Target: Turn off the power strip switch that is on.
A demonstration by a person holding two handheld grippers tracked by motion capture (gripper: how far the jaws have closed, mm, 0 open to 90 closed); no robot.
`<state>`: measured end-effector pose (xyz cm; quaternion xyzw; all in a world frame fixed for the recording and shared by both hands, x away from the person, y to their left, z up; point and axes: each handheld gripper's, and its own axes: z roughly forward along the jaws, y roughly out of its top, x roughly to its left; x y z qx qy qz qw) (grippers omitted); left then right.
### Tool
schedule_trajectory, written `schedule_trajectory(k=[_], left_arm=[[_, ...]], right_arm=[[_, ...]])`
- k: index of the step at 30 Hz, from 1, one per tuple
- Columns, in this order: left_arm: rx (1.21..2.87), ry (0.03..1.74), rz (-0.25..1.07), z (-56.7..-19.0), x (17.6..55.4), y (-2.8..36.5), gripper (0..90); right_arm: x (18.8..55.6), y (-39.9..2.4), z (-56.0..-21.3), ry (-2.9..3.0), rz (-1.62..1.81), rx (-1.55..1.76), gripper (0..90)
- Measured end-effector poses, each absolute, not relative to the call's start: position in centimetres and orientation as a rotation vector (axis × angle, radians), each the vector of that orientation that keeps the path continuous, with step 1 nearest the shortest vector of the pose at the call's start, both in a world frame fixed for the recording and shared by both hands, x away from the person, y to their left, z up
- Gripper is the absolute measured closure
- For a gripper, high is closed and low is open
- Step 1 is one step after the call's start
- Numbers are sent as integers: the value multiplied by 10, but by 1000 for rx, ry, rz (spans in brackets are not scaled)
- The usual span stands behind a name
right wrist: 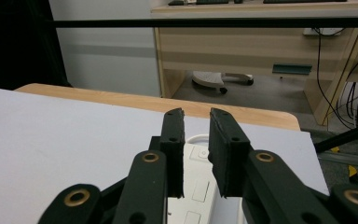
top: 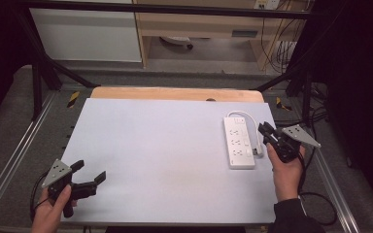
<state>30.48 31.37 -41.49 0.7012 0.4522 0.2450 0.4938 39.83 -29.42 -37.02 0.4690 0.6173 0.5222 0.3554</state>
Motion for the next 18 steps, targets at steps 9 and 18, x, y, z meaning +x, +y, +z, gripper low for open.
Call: schedule_trajectory(k=[9, 18], left_arm=[[1703, 1100, 595, -416, 305, 314, 53], [1700, 1108, 597, -416, 306, 314, 53]], right_arm=[[408, -290, -371, 1600, 1343, 1187, 831], [418, -290, -375, 1610, 1333, 1188, 854]])
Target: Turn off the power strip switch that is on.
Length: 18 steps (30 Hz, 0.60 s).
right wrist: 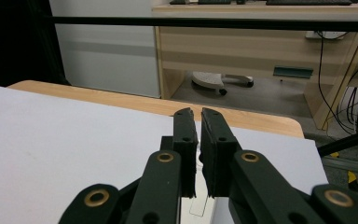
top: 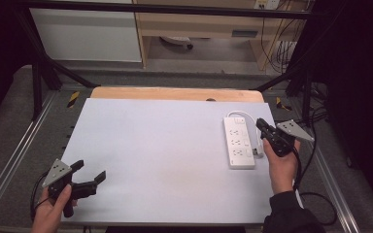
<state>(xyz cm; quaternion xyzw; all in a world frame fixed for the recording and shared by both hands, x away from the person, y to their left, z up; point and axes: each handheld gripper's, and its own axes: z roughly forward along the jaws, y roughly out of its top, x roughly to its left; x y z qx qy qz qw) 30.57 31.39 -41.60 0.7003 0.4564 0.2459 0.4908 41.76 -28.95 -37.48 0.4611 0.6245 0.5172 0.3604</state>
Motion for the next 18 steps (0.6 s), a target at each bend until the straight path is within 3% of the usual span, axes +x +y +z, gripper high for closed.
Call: schedule_trajectory(k=[18], left_arm=[[1705, 1107, 589, -417, 306, 313, 53]], right_arm=[[428, -286, -387, 1659, 1290, 1194, 881]])
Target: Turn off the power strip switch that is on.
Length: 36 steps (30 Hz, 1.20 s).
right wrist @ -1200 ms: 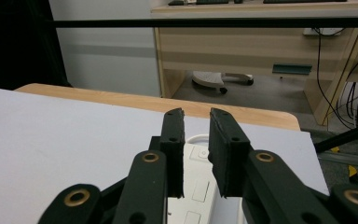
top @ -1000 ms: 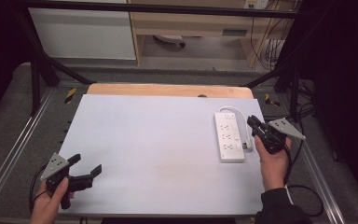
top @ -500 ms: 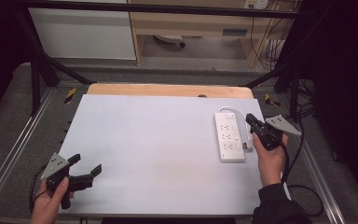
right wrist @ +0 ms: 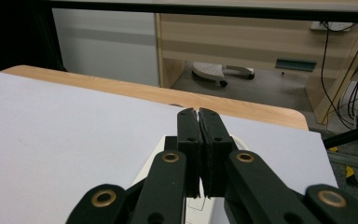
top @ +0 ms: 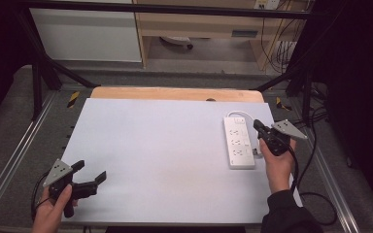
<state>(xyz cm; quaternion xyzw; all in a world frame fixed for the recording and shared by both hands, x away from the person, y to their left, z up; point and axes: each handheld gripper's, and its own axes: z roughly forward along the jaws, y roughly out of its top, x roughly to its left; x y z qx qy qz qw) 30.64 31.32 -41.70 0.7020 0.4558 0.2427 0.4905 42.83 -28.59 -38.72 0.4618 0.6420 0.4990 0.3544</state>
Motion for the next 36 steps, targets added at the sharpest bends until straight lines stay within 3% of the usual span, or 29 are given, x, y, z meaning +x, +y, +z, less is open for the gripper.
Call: schedule_trajectory(k=[36], left_arm=[[1706, 1100, 590, -416, 306, 313, 53]], right_arm=[[450, -287, -428, 1815, 1155, 1375, 885]])
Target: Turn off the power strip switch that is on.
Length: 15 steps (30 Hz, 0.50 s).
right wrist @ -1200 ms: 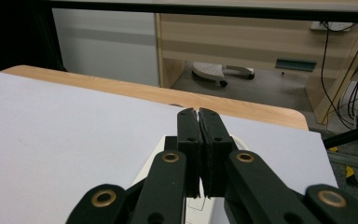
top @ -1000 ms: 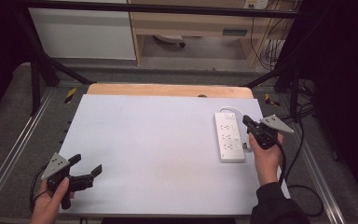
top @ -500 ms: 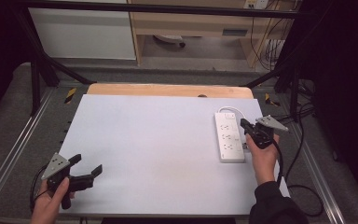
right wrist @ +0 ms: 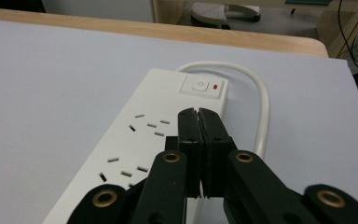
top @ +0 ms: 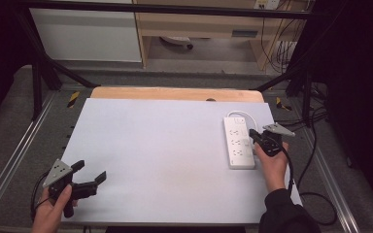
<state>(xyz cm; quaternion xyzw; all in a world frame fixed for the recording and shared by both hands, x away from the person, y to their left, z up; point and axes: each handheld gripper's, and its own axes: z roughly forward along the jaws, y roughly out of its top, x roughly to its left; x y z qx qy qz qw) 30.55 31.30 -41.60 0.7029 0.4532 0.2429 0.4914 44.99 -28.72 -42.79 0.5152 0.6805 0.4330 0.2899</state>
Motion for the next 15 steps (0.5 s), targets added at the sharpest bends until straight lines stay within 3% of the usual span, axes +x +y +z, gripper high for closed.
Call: schedule_trajectory(k=[15], left_arm=[[1706, 1089, 591, -415, 305, 313, 53]], right_arm=[[447, -284, -438, 1904, 1098, 1400, 885]])
